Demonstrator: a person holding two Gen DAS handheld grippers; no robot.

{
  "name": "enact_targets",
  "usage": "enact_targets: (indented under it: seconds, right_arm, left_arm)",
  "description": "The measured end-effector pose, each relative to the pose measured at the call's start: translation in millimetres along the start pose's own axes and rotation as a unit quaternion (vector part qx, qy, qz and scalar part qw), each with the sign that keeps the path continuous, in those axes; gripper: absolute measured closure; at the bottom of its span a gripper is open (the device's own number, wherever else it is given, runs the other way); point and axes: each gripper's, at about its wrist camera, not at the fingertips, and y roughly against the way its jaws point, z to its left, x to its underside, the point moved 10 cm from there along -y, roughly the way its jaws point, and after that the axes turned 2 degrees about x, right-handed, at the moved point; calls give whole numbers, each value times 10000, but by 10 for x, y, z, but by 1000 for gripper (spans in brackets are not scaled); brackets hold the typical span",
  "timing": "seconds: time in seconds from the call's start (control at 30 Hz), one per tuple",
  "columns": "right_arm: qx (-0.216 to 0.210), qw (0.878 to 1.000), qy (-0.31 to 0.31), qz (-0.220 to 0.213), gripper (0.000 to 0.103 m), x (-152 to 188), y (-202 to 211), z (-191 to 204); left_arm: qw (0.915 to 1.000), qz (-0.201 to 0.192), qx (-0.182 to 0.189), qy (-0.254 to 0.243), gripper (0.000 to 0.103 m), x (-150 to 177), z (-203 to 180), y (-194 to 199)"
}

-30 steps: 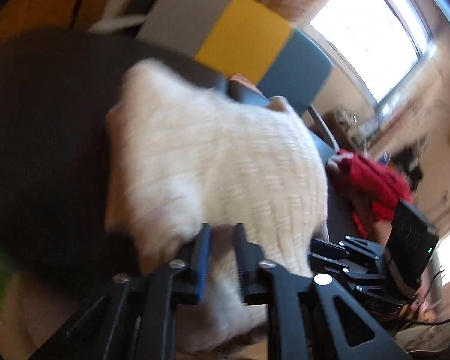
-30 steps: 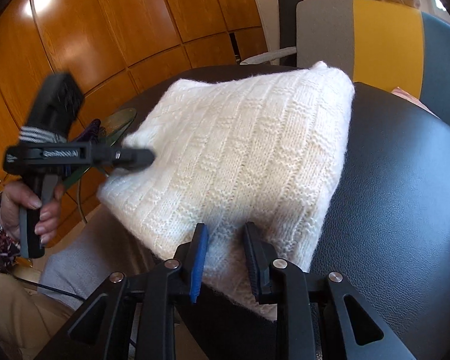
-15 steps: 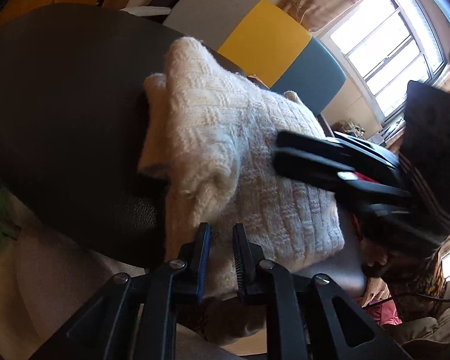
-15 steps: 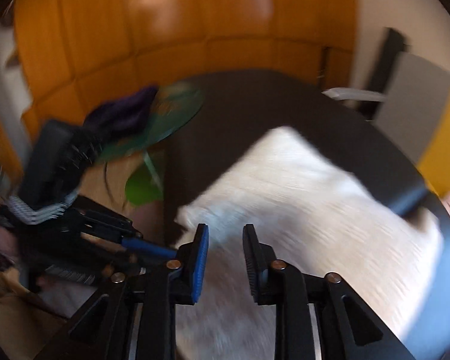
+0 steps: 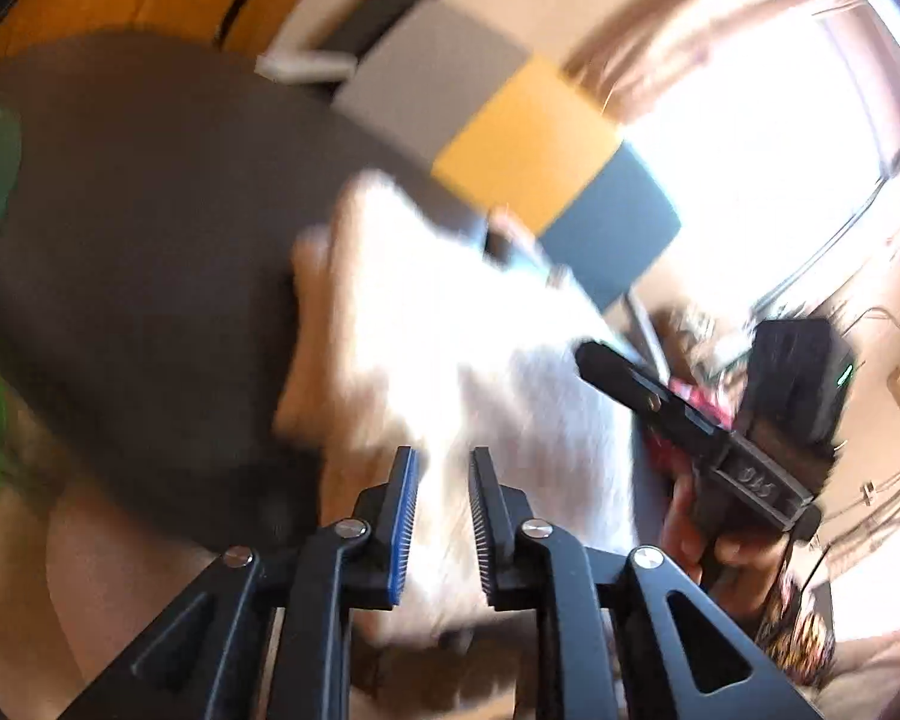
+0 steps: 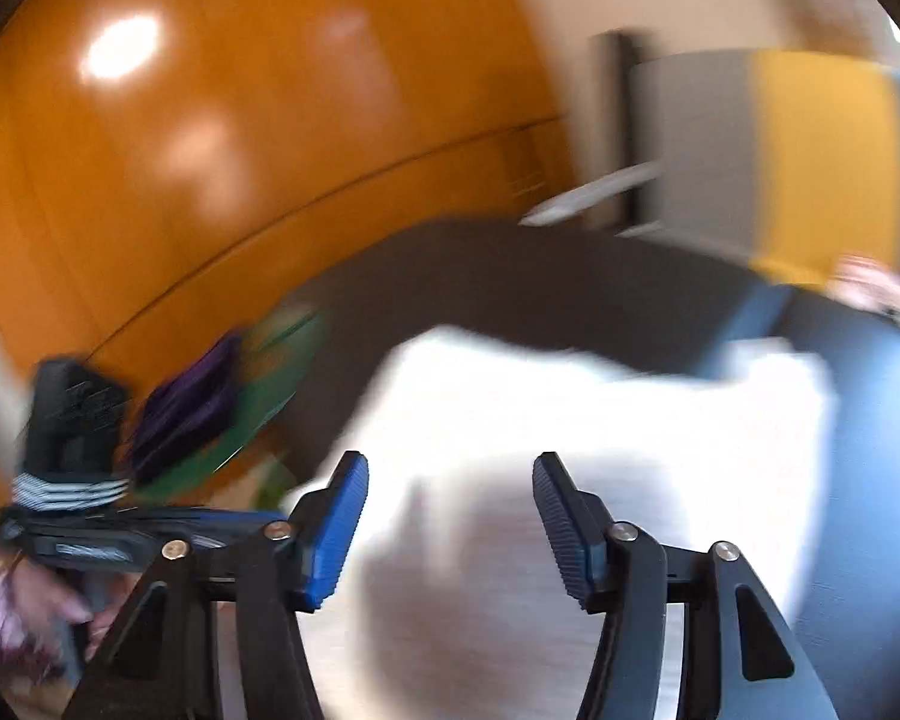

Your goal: Fold clothes

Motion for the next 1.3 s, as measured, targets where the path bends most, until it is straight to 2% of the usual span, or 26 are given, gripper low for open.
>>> enact_targets:
  seconds: [0.07,0.17,0.27,0.33,0.37,0.4,0.43,0.47,0.5,0.57,0.63,0.67,0.73,0.8,0.87,0.97,1.03,1.07,1.13,1.17,1.23,1.3]
  right_arm:
    - [689,9962,-513,-147,43,-104,137,-527]
    - [922,9820,-1628,238,35,-71,33,-1182]
    - [157,9596,-2698,780,32,64,-260,-1422]
    - [-269,9411,-3236,946,30,130,-453,-1487]
    - [-399,9377,-3311,971,31,142,-517,-1473]
    - [-528,9342,-3385,994,34,153,-579,-1458]
    - [-627,9319,-3426,1011,61,160,-632,-1443]
    - [-455,9427,-3168,944,70,125,-593,-1422]
    - [-291,9543,-2881,741,74,53,-492,-1385]
    - [335,9765,-2123,161,85,-104,-263,-1327]
    - [822,9784,-1898,47,90,-95,-240,-1390]
    - [909,9761,-1969,164,90,-30,-307,-1467]
    - [873,9704,-2223,352,91,63,-508,-1610]
    - [895,9716,-2155,398,89,123,-551,-1637]
    - [942,9709,-2170,376,78,121,-495,-1675]
    - [1081,9582,-2648,-33,68,65,-172,-1720]
    - [1246,9655,-2256,-379,68,-75,29,-1557]
    - [1287,9729,-1873,-431,68,-120,118,-1406]
    - [1273,9847,-1159,-279,68,-138,145,-1076]
    - [1236,9873,-993,-128,68,-93,93,-969]
    - [1171,9907,-669,173,68,0,-9,-766]
    - [1380,9886,-459,379,68,162,-104,-756]
  left_arm:
    - [9992,-137,-213,-319,83,-193,-9,4]
    - [9959,5,-491,-765,83,-403,-76,-301]
    - [9906,88,-808,-1103,83,-531,-157,-595]
    - [9863,113,-978,-1326,83,-418,-219,-713]
    - [9836,158,-1096,-1422,83,-356,-223,-796]
    - [9812,105,-1169,-1532,82,-300,-196,-812]
    - [9786,51,-1242,-1643,82,-245,-169,-827]
    - [9757,-1,-1314,-1751,82,-190,-143,-842]
    - [9744,-25,-1359,-1793,82,-173,-131,-833]
    - [9777,-138,-1287,-1654,81,-139,-102,-836]
    - [9806,-251,-1215,-1516,81,-106,-71,-839]
    - [9810,-306,-1206,-1486,81,-101,-49,-868]
    - [9784,-352,-1297,-1569,81,-81,-83,-872]
    - [9752,-341,-1377,-1699,81,-68,-112,-877]
    - [9770,-343,-1298,-1657,81,-112,-105,-897]
    - [9829,-335,-1061,-1470,81,-181,-72,-867]
    - [9872,-351,-930,-1249,81,-256,-75,-811]
    - [9891,-360,-865,-1139,81,-294,-77,-783]
    - [9880,-553,-936,-1098,81,-397,-84,-688]
    - [9858,-621,-1048,-1157,81,-447,-74,-672]
    - [9819,-499,-1294,-1287,81,-522,-17,-737]
    - [9763,-281,-1598,-1430,81,-566,87,-838]
